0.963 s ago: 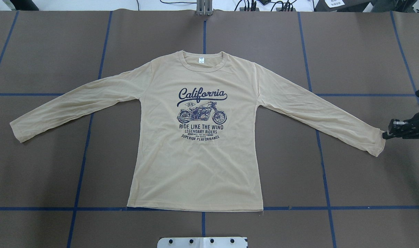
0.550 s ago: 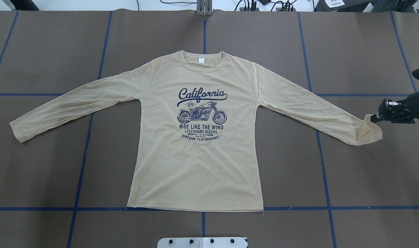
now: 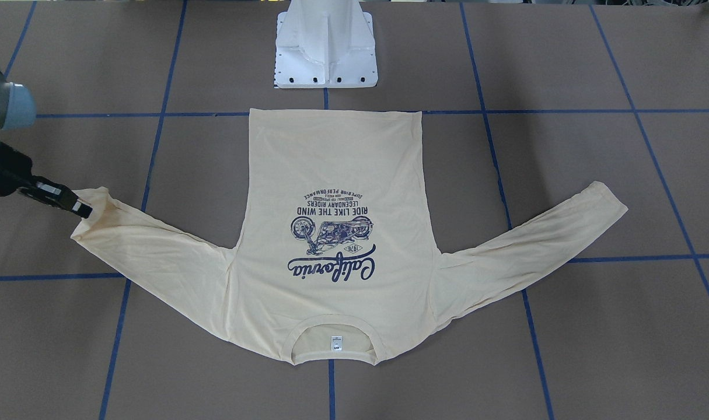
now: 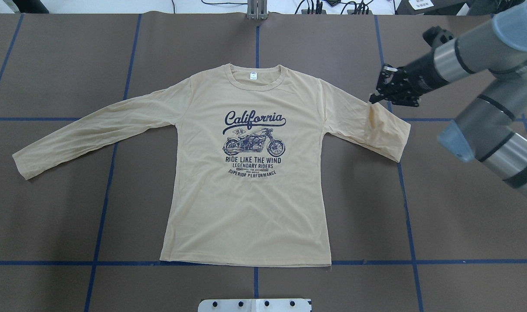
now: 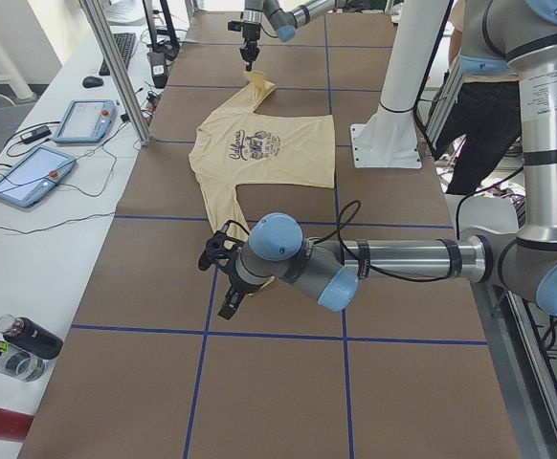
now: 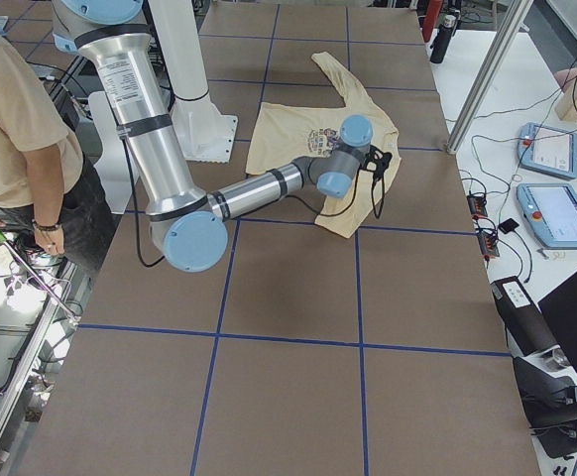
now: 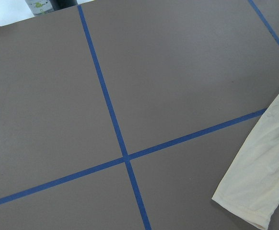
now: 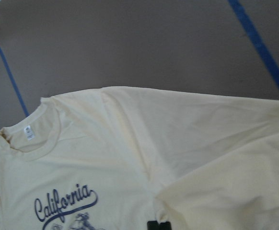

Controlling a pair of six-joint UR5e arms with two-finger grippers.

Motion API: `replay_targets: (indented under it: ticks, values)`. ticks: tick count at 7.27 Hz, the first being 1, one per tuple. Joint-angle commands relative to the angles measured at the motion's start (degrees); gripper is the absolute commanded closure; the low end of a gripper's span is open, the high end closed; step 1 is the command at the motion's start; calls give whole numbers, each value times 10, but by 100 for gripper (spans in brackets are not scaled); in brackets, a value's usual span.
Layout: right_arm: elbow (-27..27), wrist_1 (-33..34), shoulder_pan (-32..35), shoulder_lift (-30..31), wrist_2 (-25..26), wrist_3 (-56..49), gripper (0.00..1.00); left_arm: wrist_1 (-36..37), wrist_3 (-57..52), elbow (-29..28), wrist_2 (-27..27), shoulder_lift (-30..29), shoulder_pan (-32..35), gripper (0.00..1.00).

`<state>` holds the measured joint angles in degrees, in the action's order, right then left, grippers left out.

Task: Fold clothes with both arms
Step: 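Grasp the sleeve cuff with the right gripper and lift it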

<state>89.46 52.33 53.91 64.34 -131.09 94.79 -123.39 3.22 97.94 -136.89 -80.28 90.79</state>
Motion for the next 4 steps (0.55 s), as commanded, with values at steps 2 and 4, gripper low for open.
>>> replay_targets:
  ticks: [2, 4]
  values:
    - [-78, 111, -84, -195, 156, 16, 100, -1, -1, -1, 1, 0, 0, 0]
    - [-125, 110, -95, -279, 186, 0, 100, -1, -1, -1, 0, 0, 0, 0]
